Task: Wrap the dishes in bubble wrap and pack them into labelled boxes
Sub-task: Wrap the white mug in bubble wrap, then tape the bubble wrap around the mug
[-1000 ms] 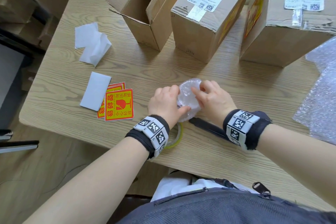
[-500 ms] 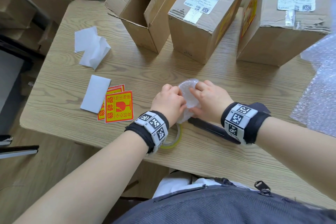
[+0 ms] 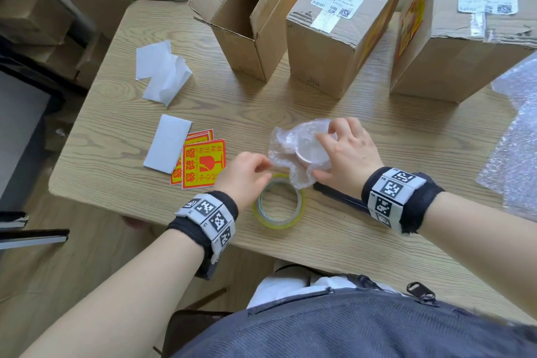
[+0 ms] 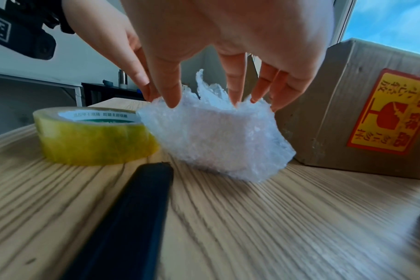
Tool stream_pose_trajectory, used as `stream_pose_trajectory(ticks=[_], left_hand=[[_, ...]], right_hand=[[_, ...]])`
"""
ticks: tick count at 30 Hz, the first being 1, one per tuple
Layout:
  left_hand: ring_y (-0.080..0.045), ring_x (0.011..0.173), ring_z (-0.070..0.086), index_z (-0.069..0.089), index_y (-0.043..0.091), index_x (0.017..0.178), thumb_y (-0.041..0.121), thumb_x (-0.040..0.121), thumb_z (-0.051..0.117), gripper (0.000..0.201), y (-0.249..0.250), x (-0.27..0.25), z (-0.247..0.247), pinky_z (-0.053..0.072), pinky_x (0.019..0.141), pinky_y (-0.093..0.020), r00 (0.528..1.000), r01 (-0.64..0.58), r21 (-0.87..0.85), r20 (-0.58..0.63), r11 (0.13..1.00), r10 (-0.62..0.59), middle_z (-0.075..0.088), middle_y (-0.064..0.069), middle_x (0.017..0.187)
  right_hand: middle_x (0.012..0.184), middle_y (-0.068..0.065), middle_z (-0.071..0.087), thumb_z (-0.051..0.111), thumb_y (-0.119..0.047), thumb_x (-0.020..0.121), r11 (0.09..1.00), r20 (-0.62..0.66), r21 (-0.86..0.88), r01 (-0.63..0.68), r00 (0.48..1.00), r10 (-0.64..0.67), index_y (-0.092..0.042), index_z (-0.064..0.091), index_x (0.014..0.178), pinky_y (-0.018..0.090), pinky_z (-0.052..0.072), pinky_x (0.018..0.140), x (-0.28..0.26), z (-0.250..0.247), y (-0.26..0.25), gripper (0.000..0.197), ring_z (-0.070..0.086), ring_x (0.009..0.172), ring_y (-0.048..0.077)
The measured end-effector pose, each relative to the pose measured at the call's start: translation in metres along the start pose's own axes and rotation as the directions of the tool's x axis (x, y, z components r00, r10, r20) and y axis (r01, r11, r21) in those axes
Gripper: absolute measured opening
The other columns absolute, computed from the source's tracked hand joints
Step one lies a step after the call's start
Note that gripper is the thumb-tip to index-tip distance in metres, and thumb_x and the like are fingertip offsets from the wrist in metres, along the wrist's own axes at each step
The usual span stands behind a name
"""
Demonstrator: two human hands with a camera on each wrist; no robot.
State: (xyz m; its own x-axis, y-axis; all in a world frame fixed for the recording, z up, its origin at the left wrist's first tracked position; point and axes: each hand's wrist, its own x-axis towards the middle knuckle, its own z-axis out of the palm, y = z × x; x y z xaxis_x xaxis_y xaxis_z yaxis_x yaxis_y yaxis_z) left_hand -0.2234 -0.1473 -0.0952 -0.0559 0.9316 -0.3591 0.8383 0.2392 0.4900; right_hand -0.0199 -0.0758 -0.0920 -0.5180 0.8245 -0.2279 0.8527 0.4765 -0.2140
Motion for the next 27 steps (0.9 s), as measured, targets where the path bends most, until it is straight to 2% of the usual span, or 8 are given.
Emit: stream_pose_trajectory(ticks=[3, 6, 10, 13, 17, 20, 23, 27], left_hand=[[-0.013, 0.105, 0.051, 0.067, 0.026, 0.098, 0.049, 0.078, 0.069, 0.03, 0.002, -0.012, 0.004, 0.041, 0.092, -0.032, 0.981, -0.152, 0.155, 0.143, 0.976, 0.13, 0.058, 0.008, 0.102], [-0.014, 0.111, 0.044, 0.068, 0.032, 0.104, 0.066, 0.068, 0.066, 0.049, 0.004, -0.02, 0.012, 0.036, 0.095, -0.033, 0.924, -0.326, 0.382, 0.324, 0.865, 0.205, 0.06, 0.012, 0.11], [-0.016, 0.122, 0.039, 0.066, 0.034, 0.112, 0.054, 0.079, 0.063, 0.039, -0.005, -0.024, 0.017, 0.026, 0.101, -0.032, 0.875, -0.461, 0.509, 0.395, 0.727, 0.279, 0.06, 0.013, 0.119], [-0.015, 0.12, 0.041, 0.067, 0.032, 0.107, 0.043, 0.086, 0.06, 0.025, -0.011, -0.025, 0.014, 0.024, 0.101, -0.03, 0.869, -0.48, 0.489, 0.376, 0.729, 0.32, 0.062, 0.012, 0.115], [-0.017, 0.106, 0.055, 0.069, 0.021, 0.104, 0.027, 0.086, 0.066, 0.019, -0.02, -0.024, -0.006, 0.042, 0.092, -0.03, 0.919, -0.354, 0.158, 0.241, 0.922, 0.312, 0.065, 0.005, 0.104], [-0.008, 0.088, 0.059, 0.07, 0.014, 0.099, 0.015, 0.088, 0.064, 0.012, -0.019, -0.019, -0.029, 0.047, 0.086, -0.027, 0.962, -0.214, -0.149, 0.141, 0.966, 0.235, 0.064, 0.006, 0.091], [0.005, 0.071, 0.057, 0.065, 0.02, 0.088, 0.01, 0.091, 0.059, 0.013, -0.016, -0.017, -0.045, 0.049, 0.08, -0.027, 0.971, -0.091, -0.375, 0.172, 0.923, 0.165, 0.063, 0.01, 0.08], [-0.005, 0.08, 0.06, 0.063, 0.02, 0.09, 0.008, 0.095, 0.052, 0.017, -0.012, -0.024, -0.062, 0.053, 0.082, -0.031, 0.966, 0.089, -0.682, 0.236, 0.726, 0.103, 0.064, 0.006, 0.084]], right_hand=[[0.137, 0.007, 0.034, 0.062, -0.047, 0.077, 1.0, -0.02, 0.028, 0.004, 1.0, -0.003, -0.017, 0.046, 0.131, 0.037, 0.024, 0.106, -0.007, 0.0, -0.004, 0.064, 0.024, 0.128, 0.028], [0.139, 0.009, 0.036, 0.067, -0.042, 0.076, 0.999, -0.038, 0.053, -0.008, 0.999, 0.01, -0.014, 0.05, 0.13, 0.039, 0.021, 0.107, -0.013, 0.001, -0.01, 0.063, 0.025, 0.132, 0.031], [0.124, 0.017, 0.052, 0.078, -0.031, 0.066, 0.995, -0.115, 0.096, -0.018, 0.993, 0.029, -0.007, 0.063, 0.111, 0.05, 0.033, 0.1, -0.021, 0.006, -0.018, 0.053, 0.042, 0.121, 0.04], [0.106, 0.019, 0.06, 0.083, -0.023, 0.058, 0.993, -0.237, 0.118, 0.017, 0.971, 0.011, -0.006, 0.068, 0.095, 0.052, 0.046, 0.085, -0.027, 0.011, -0.024, 0.044, 0.056, 0.102, 0.044], [0.095, 0.015, 0.063, 0.064, -0.026, 0.068, 0.985, -0.344, 0.16, 0.058, 0.939, 0.0, -0.007, 0.069, 0.086, 0.046, 0.049, 0.076, -0.033, 0.008, -0.035, 0.027, 0.059, 0.09, 0.041], [0.09, 0.014, 0.064, 0.054, -0.027, 0.076, 0.966, -0.325, 0.246, 0.078, 0.946, 0.007, -0.004, 0.068, 0.089, 0.044, 0.052, 0.072, -0.034, 0.009, -0.042, 0.03, 0.059, 0.085, 0.04], [0.105, 0.014, 0.063, 0.059, -0.015, 0.088, 0.902, -0.269, 0.43, 0.028, 0.958, 0.099, -0.003, 0.063, 0.109, 0.035, 0.044, 0.085, -0.03, 0.008, -0.053, 0.025, 0.057, 0.098, 0.032], [0.106, 0.001, 0.061, 0.047, -0.029, 0.097, 0.701, -0.041, 0.692, -0.172, 0.96, 0.276, -0.013, 0.058, 0.12, 0.024, 0.04, 0.082, -0.025, -0.008, -0.068, 0.03, 0.057, 0.095, 0.015]])
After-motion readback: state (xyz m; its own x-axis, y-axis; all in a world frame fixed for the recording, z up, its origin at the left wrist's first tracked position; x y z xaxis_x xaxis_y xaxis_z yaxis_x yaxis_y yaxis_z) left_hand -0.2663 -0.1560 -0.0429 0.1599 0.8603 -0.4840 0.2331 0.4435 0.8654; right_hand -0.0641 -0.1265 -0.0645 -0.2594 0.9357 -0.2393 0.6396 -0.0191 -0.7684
